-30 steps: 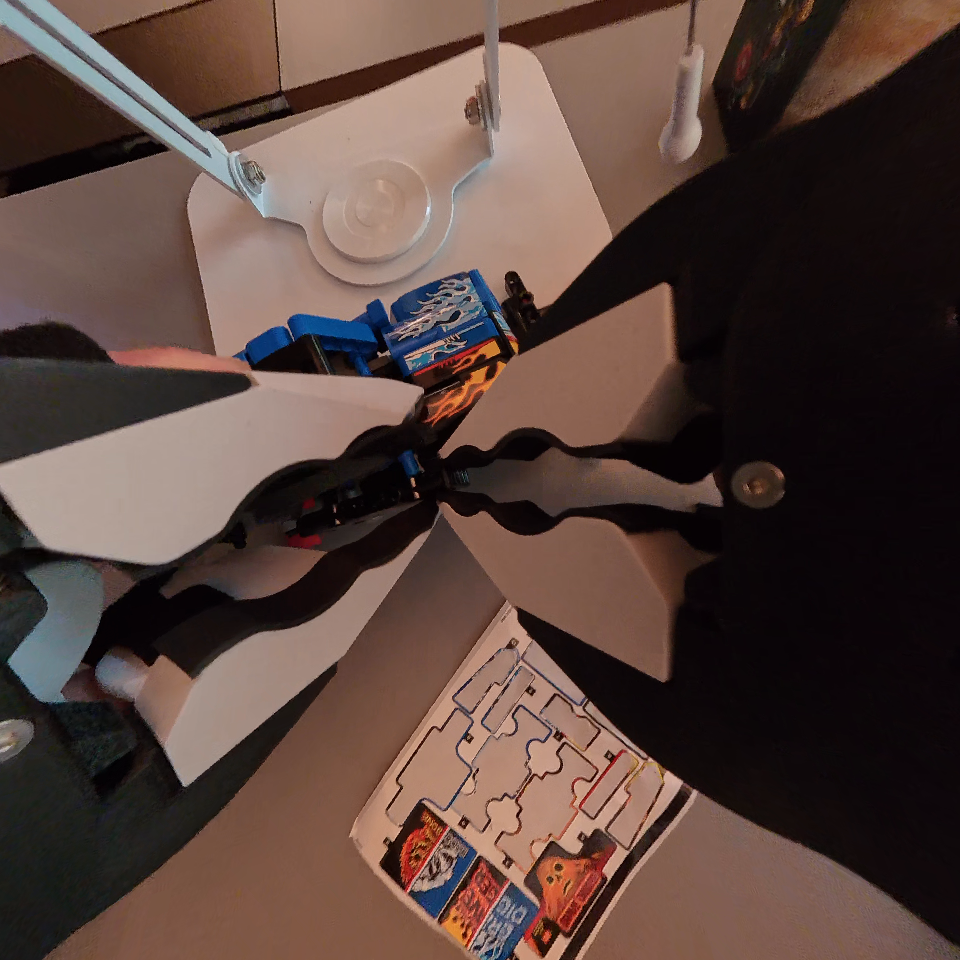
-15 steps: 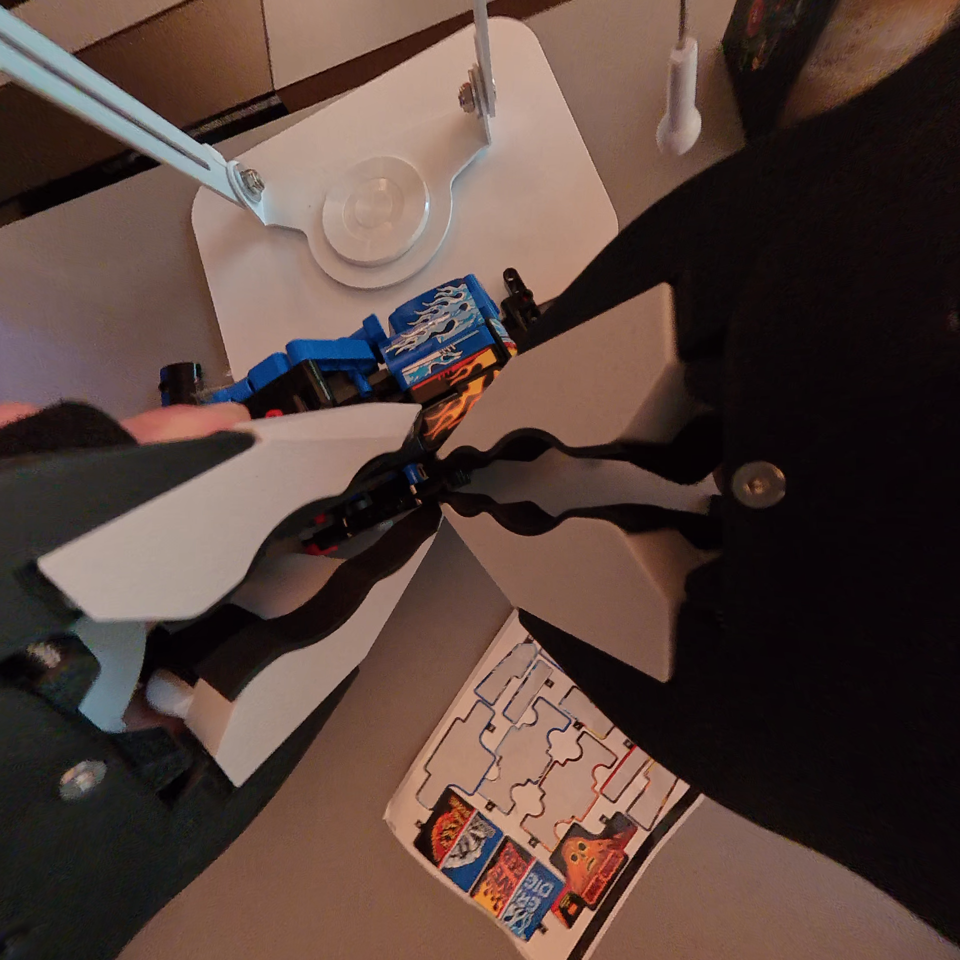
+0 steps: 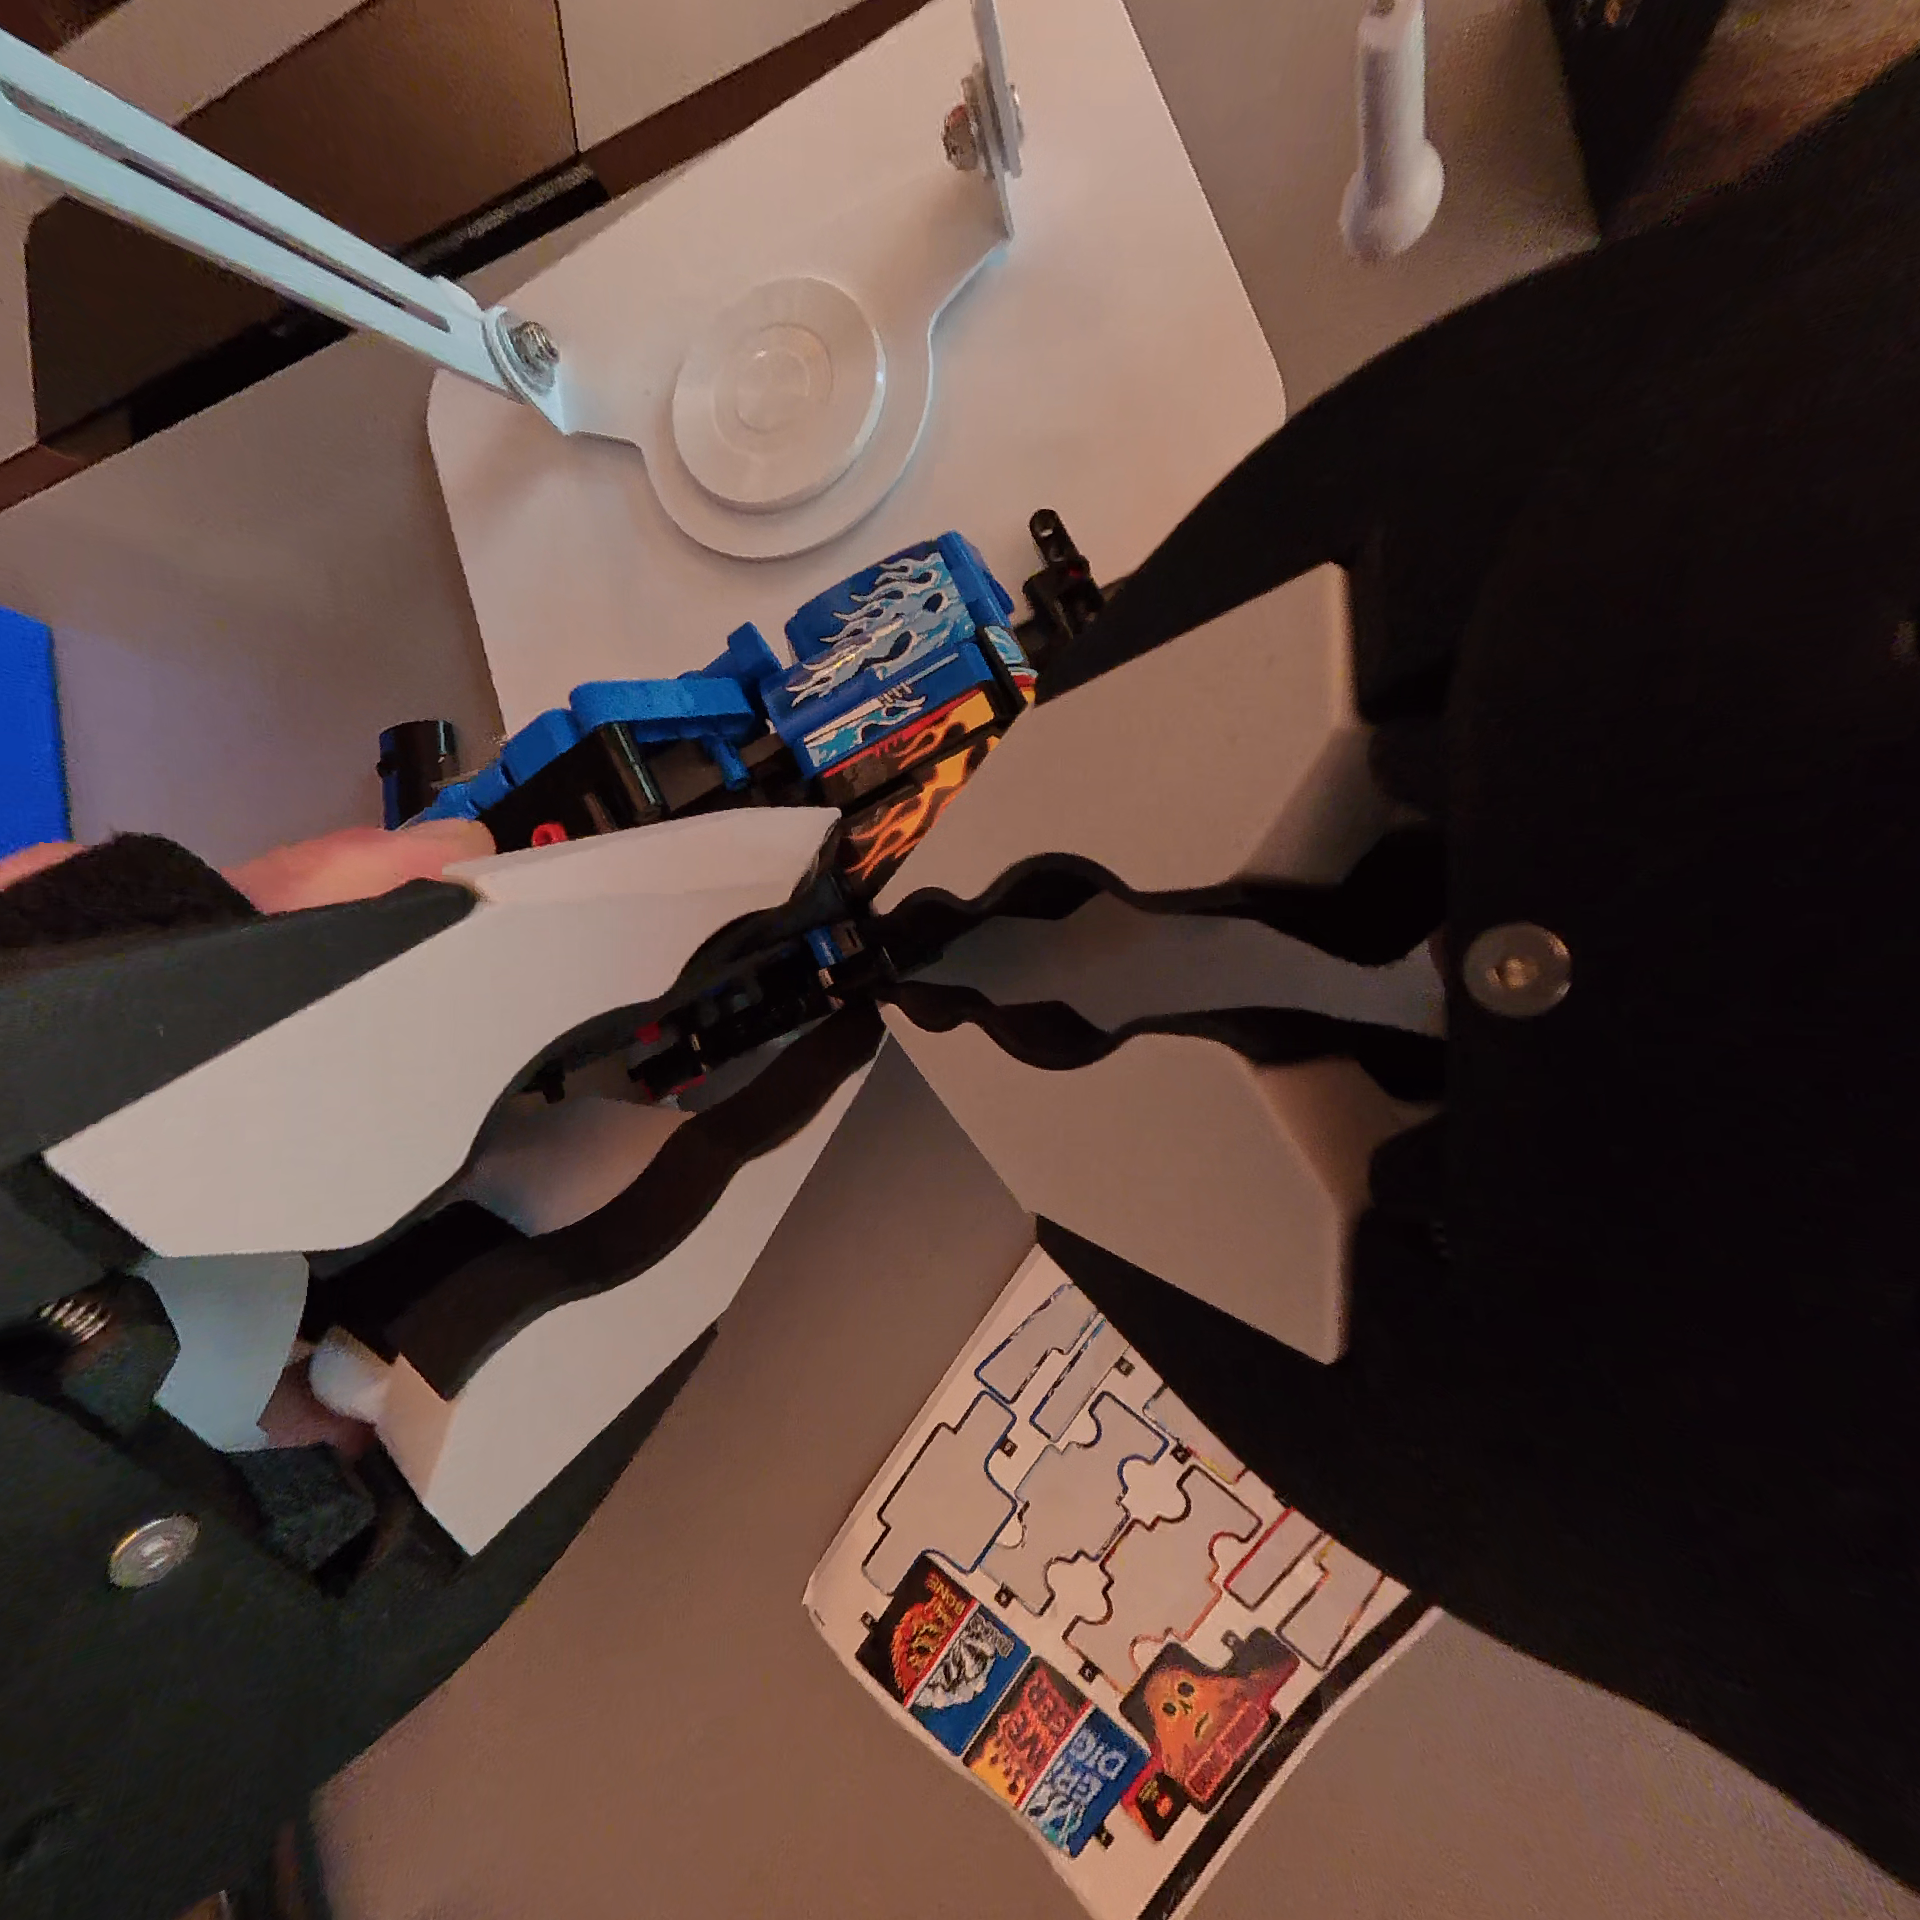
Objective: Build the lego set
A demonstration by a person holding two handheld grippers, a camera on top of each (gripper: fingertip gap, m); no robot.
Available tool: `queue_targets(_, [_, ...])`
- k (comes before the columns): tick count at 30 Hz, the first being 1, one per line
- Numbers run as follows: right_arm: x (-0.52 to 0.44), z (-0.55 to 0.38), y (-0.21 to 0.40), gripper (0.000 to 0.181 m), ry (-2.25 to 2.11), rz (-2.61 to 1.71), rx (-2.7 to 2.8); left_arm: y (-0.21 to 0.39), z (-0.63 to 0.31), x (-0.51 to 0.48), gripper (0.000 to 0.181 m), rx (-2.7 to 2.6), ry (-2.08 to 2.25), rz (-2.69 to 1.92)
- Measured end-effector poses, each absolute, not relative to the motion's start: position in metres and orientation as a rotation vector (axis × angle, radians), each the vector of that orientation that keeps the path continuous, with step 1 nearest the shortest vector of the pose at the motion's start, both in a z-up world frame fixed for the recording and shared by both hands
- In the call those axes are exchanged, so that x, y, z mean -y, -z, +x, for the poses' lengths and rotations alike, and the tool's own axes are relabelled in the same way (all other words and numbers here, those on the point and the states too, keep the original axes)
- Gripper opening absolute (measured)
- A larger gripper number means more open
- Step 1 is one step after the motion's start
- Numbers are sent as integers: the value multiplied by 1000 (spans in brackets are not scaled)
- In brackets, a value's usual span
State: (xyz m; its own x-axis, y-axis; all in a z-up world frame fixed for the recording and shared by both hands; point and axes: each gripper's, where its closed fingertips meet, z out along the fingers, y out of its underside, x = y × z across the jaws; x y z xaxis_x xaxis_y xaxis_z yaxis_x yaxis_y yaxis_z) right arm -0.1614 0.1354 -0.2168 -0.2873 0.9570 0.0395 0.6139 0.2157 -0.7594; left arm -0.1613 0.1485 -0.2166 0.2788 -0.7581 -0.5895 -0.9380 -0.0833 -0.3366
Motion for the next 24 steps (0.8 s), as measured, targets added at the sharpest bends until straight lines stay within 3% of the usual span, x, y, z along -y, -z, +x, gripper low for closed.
queue_targets(7, [-131, -157, 220, 7, -876, -1451, 2032, 218, -159, -147, 44, -1517, -342, -1860])
queue_targets(24, [-137, -160, 217, 7, -934, -1487, 1965, 215, -161, -148, 34, -1475, -352, -1867])
